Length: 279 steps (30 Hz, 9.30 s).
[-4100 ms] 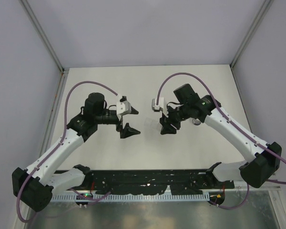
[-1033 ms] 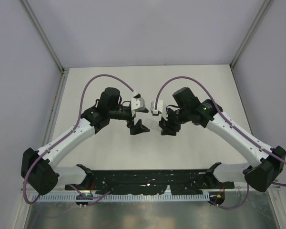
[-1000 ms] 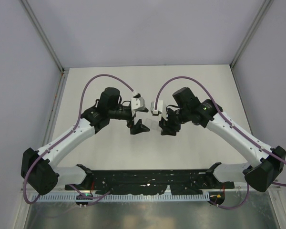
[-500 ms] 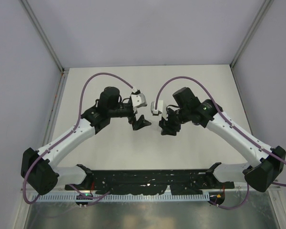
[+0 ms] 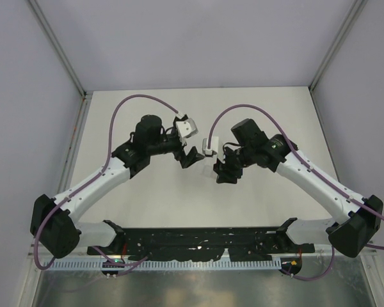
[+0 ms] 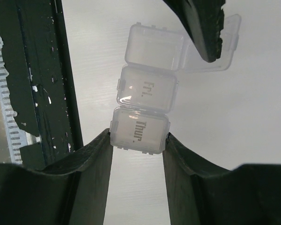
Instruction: Sort the pills into containers
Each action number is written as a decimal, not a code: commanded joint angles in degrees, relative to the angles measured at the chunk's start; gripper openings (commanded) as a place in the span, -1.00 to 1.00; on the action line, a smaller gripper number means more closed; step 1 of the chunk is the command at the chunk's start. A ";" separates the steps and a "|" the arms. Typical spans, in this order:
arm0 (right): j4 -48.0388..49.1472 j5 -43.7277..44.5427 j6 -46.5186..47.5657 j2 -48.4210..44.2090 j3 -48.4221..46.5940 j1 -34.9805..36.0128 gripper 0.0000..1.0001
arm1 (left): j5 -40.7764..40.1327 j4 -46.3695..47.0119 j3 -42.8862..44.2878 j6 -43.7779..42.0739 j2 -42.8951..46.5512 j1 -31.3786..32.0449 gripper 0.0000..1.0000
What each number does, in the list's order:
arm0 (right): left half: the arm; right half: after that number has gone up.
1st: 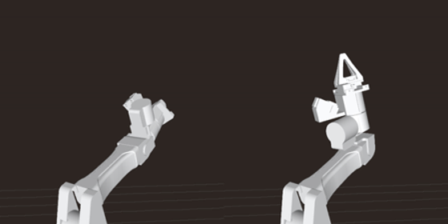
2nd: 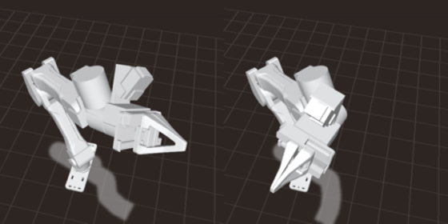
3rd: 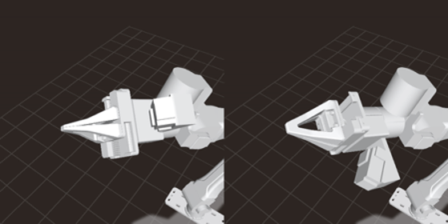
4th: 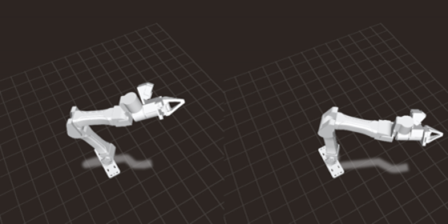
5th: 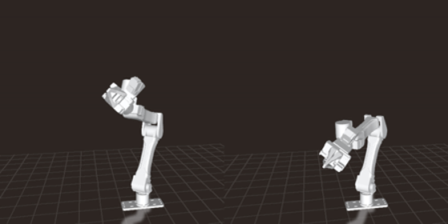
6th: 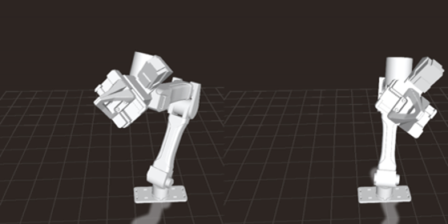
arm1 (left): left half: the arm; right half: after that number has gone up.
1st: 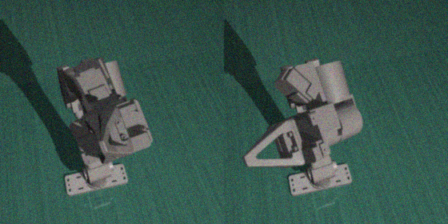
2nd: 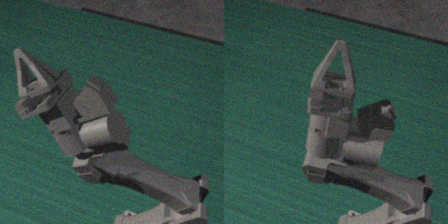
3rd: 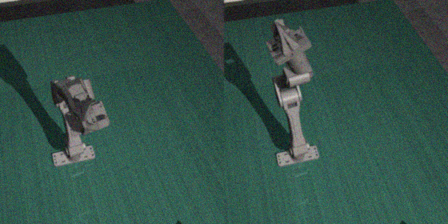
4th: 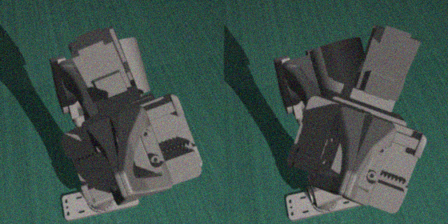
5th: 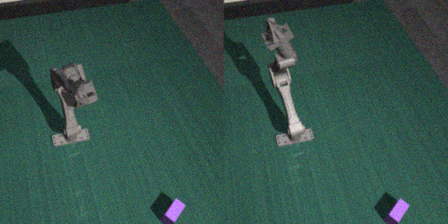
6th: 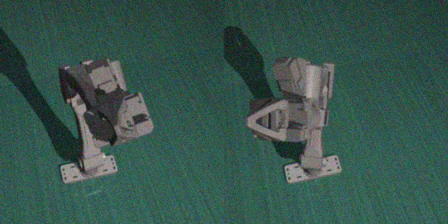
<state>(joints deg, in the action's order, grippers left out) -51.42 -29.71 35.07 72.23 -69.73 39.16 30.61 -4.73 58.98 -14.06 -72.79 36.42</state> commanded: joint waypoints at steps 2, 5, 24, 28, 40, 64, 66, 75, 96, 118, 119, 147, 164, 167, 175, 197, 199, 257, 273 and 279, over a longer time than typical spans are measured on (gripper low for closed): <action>1.23 -1.31 0.53 -2.27 -0.49 0.39 -0.88 | -1.52 3.32 0.78 0.44 -1.21 -0.13 0.99; 1.23 -1.22 0.61 -2.35 -0.49 0.39 -0.88 | -1.69 3.33 0.78 0.44 -1.91 -0.13 0.99; 2.90 0.53 -0.17 -3.23 1.18 0.48 -0.88 | -3.10 3.33 0.61 0.01 -1.92 -0.13 0.99; 3.87 2.29 -1.31 -2.62 1.62 0.39 -0.88 | -5.12 3.41 -0.27 -0.70 0.98 -0.91 0.99; 11.68 8.97 -6.42 4.05 3.72 -0.31 -0.84 | -3.19 0.95 -9.66 -0.61 14.86 -10.05 0.99; 25.14 8.27 -3.08 25.94 6.19 -4.79 -0.81 | -0.82 -2.21 -15.47 -0.61 23.66 -12.52 0.99; 24.70 8.09 -2.90 26.99 6.10 -4.97 -0.77 | -0.55 -1.95 -15.56 -0.35 23.49 -12.52 0.99; 20.84 9.23 -3.78 30.52 3.73 -5.32 -0.54 | 1.29 -1.95 -15.12 0.53 23.31 -12.52 0.99; 12.75 11.08 -4.83 22.79 1.09 -5.32 0.63 | 1.91 -2.21 -16.18 0.79 24.19 -12.52 0.99; 12.13 29.45 -16.26 5.82 4.52 -25.62 0.70 | 0.59 -1.77 -15.83 2.99 23.49 -12.52 0.99; 12.13 29.45 -16.17 5.99 5.13 -26.49 0.71 | 1.03 -1.68 -16.00 2.90 23.57 -12.43 0.99; 14.15 23.92 -14.50 21.90 5.40 -35.90 0.47 | 3.05 -1.24 -16.35 3.08 23.49 -12.43 0.99; 13.45 22.16 -14.94 22.35 4.26 -35.99 -0.13 | 3.14 -1.07 -16.70 3.08 23.93 -12.52 0.99; 12.23 21.19 -14.85 21.29 3.56 -36.08 -0.35 | 3.23 -0.89 -16.71 3.17 23.67 -12.52 0.99; 6.34 12.76 -15.12 14.80 0.04 -32.22 -0.82 | 3.84 -0.45 -14.78 5.71 20.77 -12.52 0.99; -3.60 -0.33 -7.38 12.59 -26.94 -1.46 -0.88 | 14.47 -0.98 -2.91 7.48 12.77 -9.97 0.99; -3.60 -2.00 -7.99 13.11 -27.38 -1.28 -0.88 | 14.30 -0.89 -3.08 5.29 12.33 -8.22 0.99; -3.86 -10.62 -17.67 12.50 -32.12 -6.63 0.75 | -0.38 -2.21 -4.75 -3.34 10.21 2.69 -1.00; -5.01 -15.90 -18.98 14.08 -33.80 -6.90 0.45 | -1.60 -4.94 -3.00 -2.72 10.39 2.69 -1.00; -4.48 -17.04 -19.07 14.70 -32.75 -6.29 0.39 | -2.22 -5.02 -1.50 -1.58 9.16 2.77 -1.00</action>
<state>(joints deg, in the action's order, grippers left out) -56.90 -44.51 16.75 86.78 -101.10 32.40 28.99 -10.79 54.22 -16.69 -62.94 38.98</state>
